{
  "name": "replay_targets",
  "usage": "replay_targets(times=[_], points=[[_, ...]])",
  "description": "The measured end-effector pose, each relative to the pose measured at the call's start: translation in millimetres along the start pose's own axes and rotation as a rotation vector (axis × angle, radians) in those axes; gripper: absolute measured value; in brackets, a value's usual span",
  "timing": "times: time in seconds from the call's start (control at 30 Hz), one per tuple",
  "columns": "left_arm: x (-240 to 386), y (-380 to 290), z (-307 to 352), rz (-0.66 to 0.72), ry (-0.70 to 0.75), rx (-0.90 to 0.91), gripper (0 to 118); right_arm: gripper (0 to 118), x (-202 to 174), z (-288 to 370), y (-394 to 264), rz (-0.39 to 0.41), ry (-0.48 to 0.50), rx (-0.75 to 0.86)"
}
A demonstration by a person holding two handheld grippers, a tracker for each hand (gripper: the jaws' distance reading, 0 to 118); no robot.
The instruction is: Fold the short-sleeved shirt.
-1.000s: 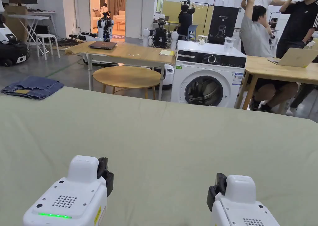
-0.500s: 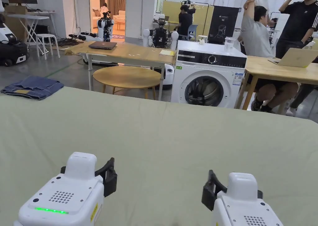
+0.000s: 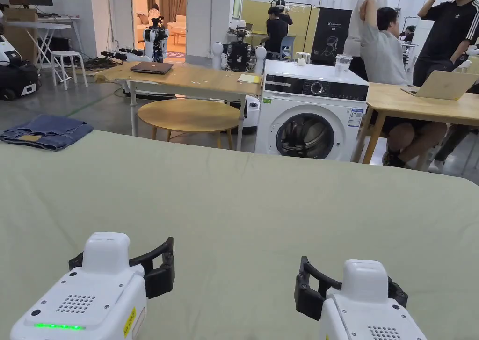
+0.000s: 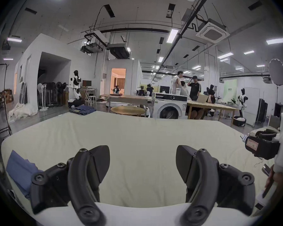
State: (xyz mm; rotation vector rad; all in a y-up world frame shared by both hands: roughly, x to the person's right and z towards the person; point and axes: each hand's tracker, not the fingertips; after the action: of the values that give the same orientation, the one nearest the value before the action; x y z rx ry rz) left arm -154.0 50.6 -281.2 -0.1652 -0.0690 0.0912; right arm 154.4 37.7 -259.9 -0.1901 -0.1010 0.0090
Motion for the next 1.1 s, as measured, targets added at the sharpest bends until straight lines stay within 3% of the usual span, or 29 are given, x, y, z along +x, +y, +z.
replay_targets(times=[0.2,0.43,0.6,0.9,1.0,1.1], points=[[-5.8,0.7,1.4,-0.002,-0.002,-0.001,84,94,-1.8,0.5,3.0,-0.002,0.037,0.0],[-17.0,-2.5,8.5,0.086,-0.027,0.087,84,94,-5.3,2.3,-0.3,-0.028,-0.003,0.056],[-11.5,-2.6,11.0,0.006,0.005,0.142,84,94,-5.4,2.8,-2.5,-0.041,-0.015,0.078],[-2.6,-0.1,3.9,-0.061,0.028,0.064,84,94,3.8,-0.9,3.8,-0.169,0.002,0.061],[-3.6,0.3,3.7,-0.052,0.024,0.043,84,94,0.2,-3.4,5.6,-0.122,-0.08,0.03],[-5.4,1.6,3.0,-0.043,0.018,0.036,84,94,-0.6,-3.3,7.8,-0.11,-0.078,0.032]])
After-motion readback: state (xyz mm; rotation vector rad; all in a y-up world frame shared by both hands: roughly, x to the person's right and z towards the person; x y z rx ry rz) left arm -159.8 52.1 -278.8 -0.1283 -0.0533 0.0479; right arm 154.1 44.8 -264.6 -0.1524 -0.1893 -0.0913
